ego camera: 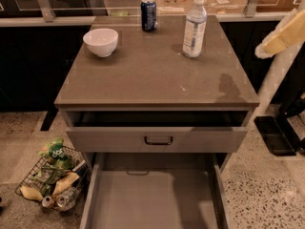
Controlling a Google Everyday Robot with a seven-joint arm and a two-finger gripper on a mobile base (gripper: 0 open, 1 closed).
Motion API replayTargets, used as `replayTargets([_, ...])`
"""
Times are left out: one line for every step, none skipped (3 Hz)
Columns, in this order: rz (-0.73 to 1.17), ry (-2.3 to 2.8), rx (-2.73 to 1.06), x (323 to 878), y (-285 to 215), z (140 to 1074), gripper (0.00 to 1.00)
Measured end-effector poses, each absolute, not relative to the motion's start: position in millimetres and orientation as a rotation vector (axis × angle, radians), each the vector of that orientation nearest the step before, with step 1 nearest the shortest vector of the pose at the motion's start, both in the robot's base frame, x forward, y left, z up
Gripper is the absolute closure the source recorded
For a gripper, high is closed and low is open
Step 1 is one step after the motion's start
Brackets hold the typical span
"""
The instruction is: Place blue plastic bottle into middle drawer
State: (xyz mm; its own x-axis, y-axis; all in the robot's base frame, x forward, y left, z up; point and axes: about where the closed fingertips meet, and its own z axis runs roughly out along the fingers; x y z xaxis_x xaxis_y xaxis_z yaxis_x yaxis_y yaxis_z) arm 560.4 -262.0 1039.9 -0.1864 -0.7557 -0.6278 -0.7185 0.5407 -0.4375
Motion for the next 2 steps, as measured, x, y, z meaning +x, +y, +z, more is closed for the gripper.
replayTargets([0.065, 1.795, -1.022, 604.5, -266.0, 1044.3, 0.00])
replayTargets([0.164, 1.681, -0.884, 634.7, -251.5, 1046.8, 0.00])
